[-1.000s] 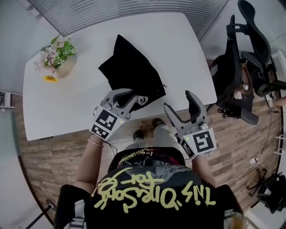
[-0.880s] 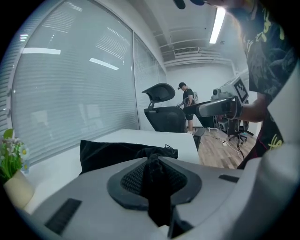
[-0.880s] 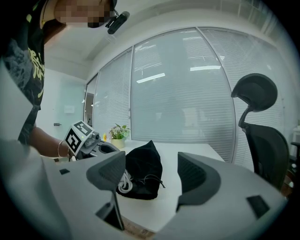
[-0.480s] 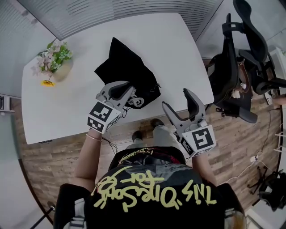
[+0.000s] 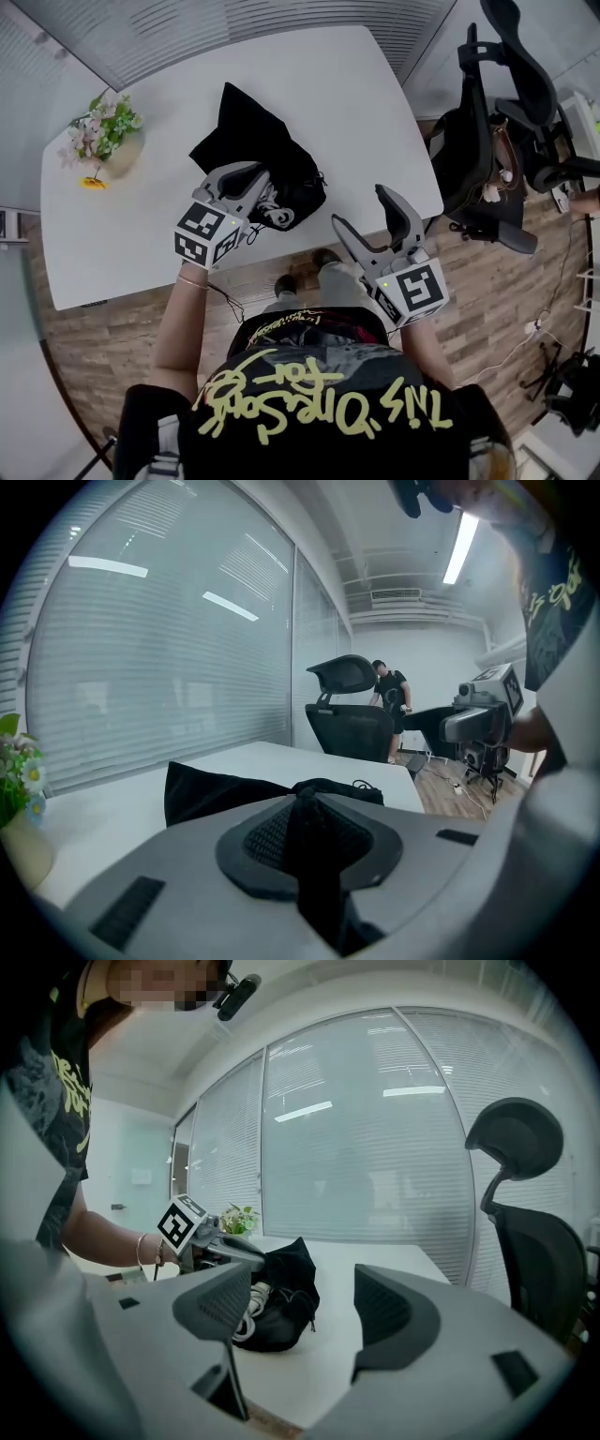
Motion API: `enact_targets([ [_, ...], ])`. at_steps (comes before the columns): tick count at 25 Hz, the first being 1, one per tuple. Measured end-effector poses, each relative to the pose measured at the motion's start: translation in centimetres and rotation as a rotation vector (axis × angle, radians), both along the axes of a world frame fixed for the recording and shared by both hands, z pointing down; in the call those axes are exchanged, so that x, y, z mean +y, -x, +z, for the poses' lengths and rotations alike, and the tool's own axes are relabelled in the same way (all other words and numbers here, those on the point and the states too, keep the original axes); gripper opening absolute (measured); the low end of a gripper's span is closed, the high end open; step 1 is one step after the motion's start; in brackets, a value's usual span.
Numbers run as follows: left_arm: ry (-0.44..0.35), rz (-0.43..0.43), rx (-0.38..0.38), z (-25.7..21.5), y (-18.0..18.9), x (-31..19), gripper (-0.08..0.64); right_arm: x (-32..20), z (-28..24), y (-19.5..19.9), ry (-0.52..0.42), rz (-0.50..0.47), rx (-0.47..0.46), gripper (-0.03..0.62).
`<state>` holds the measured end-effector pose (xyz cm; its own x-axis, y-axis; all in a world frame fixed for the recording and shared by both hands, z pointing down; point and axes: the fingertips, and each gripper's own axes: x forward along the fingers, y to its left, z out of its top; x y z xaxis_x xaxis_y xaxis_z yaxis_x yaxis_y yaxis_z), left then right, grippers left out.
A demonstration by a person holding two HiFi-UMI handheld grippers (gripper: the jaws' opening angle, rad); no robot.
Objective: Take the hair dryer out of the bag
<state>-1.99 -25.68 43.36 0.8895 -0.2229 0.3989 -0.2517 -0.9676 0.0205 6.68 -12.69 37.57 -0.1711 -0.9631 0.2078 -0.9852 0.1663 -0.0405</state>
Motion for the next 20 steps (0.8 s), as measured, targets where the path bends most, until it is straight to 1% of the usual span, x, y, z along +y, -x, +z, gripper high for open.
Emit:
enact_targets([
  [4, -0.009, -0.013, -0.03, 0.6, 0.7, -0.5, 0.055, -0.8, 0.6, 1.9, 0.003, -0.077, 0.021, 0.328],
  [7, -0.009, -0.022, -0.037, 0.9, 1.3, -0.6, 0.055, -1.5, 1.1, 4.6, 0.021, -0.17, 0.037, 0.328],
  [12, -0.01, -0.017, -0.029, 0.8, 1.5, -0.5, 0.058, -2.5, 2.3, 9.4, 0.063, -0.335, 0.109, 0.324],
  [13, -0.011, -0.013, -0.026, 0.7, 1.5, -0.4, 0.058, -2.7, 2.6, 10.1, 0.066, -0.358, 0.118, 0.314],
  [14, -0.013, -0.009, -0.023, 0.6, 1.5, -0.3, 0.06, -3.0, 3.0, 10.6, 0.063, -0.371, 0.122, 0.277],
  [15, -0.015, -0.006, -0.02, 0.5, 1.5, -0.3, 0.061, -3.3, 3.3, 10.9, 0.058, -0.376, 0.122, 0.216],
  [16, -0.017, -0.004, -0.018, 0.4, 1.5, -0.2, 0.063, -3.7, 3.7, 11.0, 0.057, -0.373, 0.119, 0.19],
  [18, -0.018, -0.003, -0.014, 0.3, 1.6, -0.1, 0.064, -4.4, 4.7, 11.0, 0.083, -0.358, 0.111, 0.19],
  [20, -0.017, -0.005, -0.009, 0.3, 1.7, -0.1, 0.066, -5.2, 6.2, 10.9, 0.134, -0.354, 0.112, 0.19],
])
